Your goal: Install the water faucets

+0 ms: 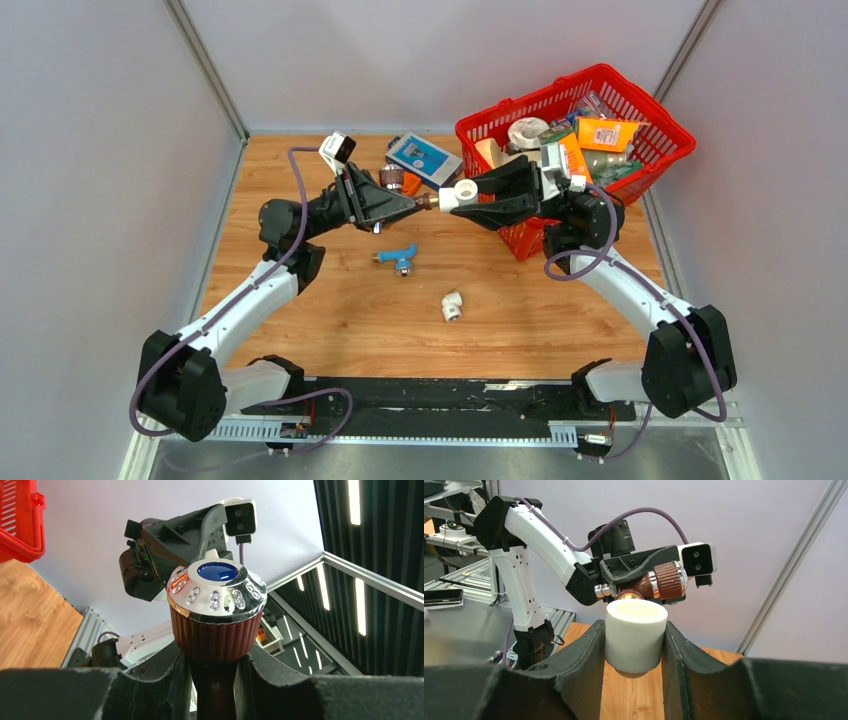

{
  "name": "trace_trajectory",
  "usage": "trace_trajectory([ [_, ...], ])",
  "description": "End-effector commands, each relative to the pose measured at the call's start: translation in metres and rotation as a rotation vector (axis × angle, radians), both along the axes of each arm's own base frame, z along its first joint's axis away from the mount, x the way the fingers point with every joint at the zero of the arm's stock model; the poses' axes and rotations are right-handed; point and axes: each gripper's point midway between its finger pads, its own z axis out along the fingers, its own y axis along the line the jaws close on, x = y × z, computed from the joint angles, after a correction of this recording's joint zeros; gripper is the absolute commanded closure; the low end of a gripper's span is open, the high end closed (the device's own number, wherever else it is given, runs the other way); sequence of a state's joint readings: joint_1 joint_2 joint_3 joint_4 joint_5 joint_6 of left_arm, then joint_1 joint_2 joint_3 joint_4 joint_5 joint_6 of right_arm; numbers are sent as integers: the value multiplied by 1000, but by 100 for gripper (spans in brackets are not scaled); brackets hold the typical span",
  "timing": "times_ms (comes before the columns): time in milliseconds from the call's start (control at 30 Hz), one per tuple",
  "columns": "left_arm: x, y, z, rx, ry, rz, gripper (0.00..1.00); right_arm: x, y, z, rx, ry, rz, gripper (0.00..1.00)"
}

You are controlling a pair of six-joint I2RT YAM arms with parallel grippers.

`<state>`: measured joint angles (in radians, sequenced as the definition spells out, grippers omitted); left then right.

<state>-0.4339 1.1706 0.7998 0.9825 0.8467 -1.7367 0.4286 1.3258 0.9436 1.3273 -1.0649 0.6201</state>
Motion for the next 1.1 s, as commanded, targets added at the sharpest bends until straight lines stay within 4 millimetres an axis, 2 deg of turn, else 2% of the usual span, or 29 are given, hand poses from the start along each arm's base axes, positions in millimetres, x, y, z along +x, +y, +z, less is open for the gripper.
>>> trace_trajectory([
  [0,-14,-2,14,-12,-74,-9,100,-53,-22,53,203,-372,11,100],
  [200,-10,-5,4,44,-63,7,100,-54,-19,52,191,-367,34,100],
  [467,-12,-5,7,52,-85,-2,100,-55,-11,44,160,-361,67,100],
  [667,-18,-1,21,0,-102,-18,100,-45,-4,29,119,-328,77,100],
  [1067,-15,-3,19,40,-120,5,100,-36,6,6,38,-276,127,100],
])
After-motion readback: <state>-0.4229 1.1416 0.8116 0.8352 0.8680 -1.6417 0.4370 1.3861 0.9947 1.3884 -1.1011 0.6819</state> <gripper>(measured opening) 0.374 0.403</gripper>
